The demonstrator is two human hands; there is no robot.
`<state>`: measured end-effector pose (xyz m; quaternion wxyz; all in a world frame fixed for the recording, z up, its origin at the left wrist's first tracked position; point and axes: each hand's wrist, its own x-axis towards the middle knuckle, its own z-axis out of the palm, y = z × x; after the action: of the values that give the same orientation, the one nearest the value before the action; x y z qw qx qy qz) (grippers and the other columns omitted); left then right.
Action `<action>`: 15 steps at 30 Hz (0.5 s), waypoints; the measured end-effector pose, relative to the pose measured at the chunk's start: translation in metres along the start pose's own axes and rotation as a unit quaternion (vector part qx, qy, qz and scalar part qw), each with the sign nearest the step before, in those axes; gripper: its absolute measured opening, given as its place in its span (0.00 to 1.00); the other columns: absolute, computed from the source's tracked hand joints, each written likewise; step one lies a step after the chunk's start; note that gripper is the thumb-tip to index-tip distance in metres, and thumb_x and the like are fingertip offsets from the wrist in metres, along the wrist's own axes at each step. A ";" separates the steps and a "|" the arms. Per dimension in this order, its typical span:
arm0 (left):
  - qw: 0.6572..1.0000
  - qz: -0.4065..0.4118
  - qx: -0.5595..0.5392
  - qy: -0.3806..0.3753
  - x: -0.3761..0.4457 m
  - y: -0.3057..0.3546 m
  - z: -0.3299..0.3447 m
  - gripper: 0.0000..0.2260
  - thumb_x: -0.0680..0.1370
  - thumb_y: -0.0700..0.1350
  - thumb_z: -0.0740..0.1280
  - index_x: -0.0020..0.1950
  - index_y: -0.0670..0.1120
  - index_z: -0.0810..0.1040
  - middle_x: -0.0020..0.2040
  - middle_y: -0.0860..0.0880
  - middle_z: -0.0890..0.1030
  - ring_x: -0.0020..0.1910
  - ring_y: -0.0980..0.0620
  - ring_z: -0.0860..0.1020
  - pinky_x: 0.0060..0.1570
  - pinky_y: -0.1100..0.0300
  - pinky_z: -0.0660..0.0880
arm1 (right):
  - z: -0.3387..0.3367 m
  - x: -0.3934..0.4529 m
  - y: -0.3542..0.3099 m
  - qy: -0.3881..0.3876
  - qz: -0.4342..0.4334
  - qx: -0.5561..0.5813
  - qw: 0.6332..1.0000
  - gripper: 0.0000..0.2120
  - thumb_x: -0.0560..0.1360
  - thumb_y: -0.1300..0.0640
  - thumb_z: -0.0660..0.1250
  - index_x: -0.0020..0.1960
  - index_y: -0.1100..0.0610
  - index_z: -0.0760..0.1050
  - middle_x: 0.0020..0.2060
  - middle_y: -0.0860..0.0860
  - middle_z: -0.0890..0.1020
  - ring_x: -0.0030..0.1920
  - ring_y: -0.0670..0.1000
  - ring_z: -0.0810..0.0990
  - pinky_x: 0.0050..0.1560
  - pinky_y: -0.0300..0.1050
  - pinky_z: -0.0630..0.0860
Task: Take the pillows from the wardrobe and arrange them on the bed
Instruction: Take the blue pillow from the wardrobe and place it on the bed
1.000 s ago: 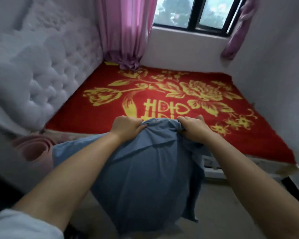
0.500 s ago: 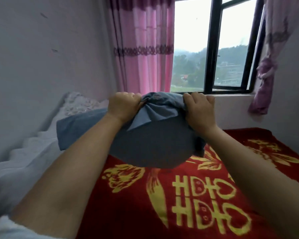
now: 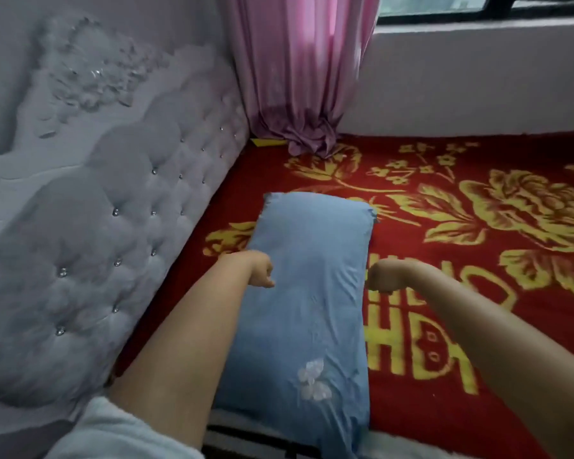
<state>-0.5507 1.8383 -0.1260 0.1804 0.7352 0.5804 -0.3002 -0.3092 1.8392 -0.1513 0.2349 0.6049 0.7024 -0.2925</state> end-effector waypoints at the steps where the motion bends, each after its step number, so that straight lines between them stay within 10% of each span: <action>1: 1.000 0.001 -0.009 -0.001 0.016 -0.008 0.004 0.17 0.82 0.51 0.57 0.60 0.39 0.75 0.63 0.42 0.76 0.60 0.43 0.74 0.58 0.53 0.72 | 0.005 0.017 -0.003 0.005 0.000 0.015 1.000 0.16 0.80 0.57 0.55 0.51 0.67 0.76 0.46 0.58 0.82 0.44 0.55 0.80 0.43 0.43 0.70; 10: 0.988 -0.077 -0.134 -0.028 0.155 -0.082 0.109 0.22 0.80 0.55 0.58 0.67 0.41 0.67 0.68 0.40 0.71 0.66 0.40 0.71 0.63 0.50 0.70 | 0.119 0.145 -0.050 -0.007 0.191 0.284 0.940 0.31 0.76 0.46 0.63 0.70 0.64 0.60 0.69 0.60 0.69 0.68 0.59 0.69 0.66 0.49 0.68; 15: 0.936 -0.188 -0.293 -0.057 0.214 -0.111 0.189 0.46 0.71 0.60 0.70 0.77 0.46 0.45 0.76 0.40 0.55 0.73 0.38 0.58 0.70 0.45 0.62 | 0.190 0.202 -0.082 0.002 0.302 0.397 0.867 0.55 0.64 0.39 0.73 0.75 0.57 0.43 0.74 0.65 0.51 0.75 0.62 0.52 0.75 0.57 0.55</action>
<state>-0.6699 1.9100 -0.3988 0.3610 0.5089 0.7588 -0.1869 -0.4271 1.8428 -0.4159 0.0506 0.8301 0.3105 -0.4603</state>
